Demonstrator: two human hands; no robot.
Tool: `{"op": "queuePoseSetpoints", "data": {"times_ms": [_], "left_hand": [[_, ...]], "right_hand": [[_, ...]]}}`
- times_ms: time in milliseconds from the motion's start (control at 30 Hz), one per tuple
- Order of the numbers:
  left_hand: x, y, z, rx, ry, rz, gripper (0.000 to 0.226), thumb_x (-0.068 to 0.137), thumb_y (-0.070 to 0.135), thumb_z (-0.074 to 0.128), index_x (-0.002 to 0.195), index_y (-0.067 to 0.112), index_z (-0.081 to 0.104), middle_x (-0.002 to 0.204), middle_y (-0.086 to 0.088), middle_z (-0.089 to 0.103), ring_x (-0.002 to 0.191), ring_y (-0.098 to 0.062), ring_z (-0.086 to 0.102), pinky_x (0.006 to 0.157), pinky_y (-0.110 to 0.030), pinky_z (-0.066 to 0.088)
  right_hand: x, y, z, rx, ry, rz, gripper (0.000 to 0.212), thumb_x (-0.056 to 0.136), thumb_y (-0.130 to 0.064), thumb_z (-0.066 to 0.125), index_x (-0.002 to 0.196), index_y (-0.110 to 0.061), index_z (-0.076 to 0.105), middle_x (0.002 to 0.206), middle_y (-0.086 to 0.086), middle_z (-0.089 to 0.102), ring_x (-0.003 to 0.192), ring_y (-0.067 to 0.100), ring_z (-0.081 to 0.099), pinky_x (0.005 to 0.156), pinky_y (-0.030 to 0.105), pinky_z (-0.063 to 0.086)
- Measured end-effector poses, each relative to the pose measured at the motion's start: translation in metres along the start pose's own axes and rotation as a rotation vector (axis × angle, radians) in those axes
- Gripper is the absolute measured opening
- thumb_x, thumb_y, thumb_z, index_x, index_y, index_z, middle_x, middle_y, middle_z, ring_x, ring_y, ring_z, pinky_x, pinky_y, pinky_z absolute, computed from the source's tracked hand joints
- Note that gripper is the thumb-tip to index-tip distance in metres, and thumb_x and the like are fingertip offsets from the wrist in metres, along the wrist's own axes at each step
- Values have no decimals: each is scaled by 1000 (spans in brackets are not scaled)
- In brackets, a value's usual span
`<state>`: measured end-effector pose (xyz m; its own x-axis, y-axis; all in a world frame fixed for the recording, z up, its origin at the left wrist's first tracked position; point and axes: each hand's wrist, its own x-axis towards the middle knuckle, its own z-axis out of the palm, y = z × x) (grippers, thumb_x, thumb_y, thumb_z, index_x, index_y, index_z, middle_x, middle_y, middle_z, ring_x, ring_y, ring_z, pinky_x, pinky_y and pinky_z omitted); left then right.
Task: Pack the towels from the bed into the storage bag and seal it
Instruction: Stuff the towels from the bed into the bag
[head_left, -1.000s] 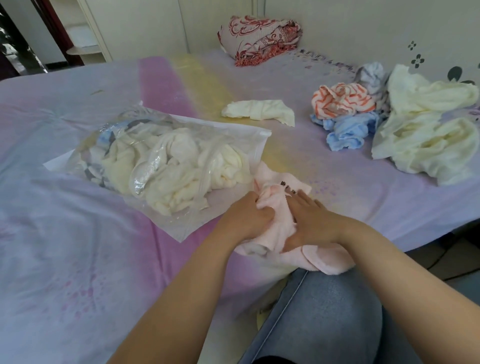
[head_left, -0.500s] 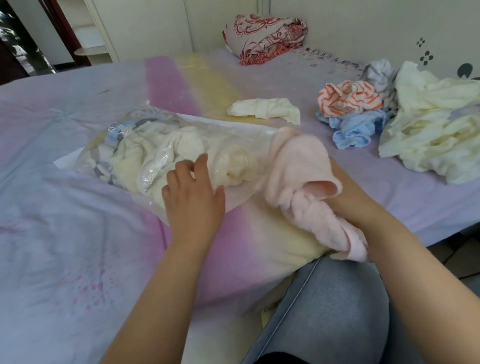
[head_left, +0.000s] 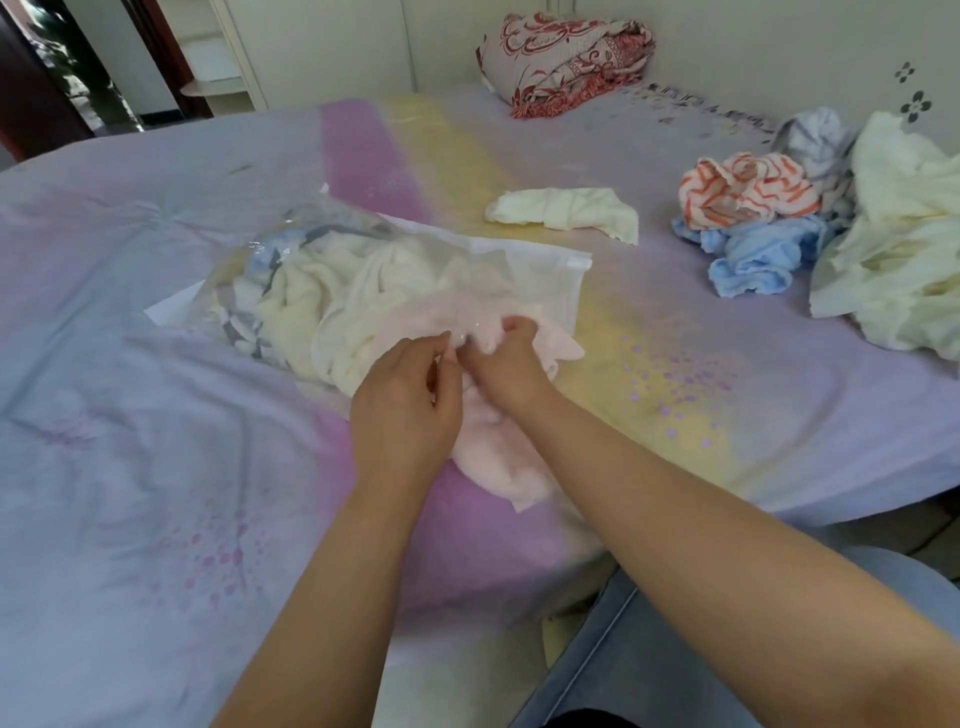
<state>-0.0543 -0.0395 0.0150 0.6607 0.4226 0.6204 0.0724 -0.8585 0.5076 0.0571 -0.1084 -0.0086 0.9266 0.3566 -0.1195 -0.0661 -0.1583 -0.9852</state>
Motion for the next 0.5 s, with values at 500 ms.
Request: {"op": "queuePoseSetpoints", "data": {"times_ms": [500], "left_hand": [[1,-31,19,-309,-244,-36,33,98,22,41,105,3,68,147,15,46,148,-12,26,120,-51,20]], "right_hand": [[-31,51,-31,-1168,-46,-469,56,74,-49,57,110,-6,55,112,16,55,105,33,50,84,39,43]]}}
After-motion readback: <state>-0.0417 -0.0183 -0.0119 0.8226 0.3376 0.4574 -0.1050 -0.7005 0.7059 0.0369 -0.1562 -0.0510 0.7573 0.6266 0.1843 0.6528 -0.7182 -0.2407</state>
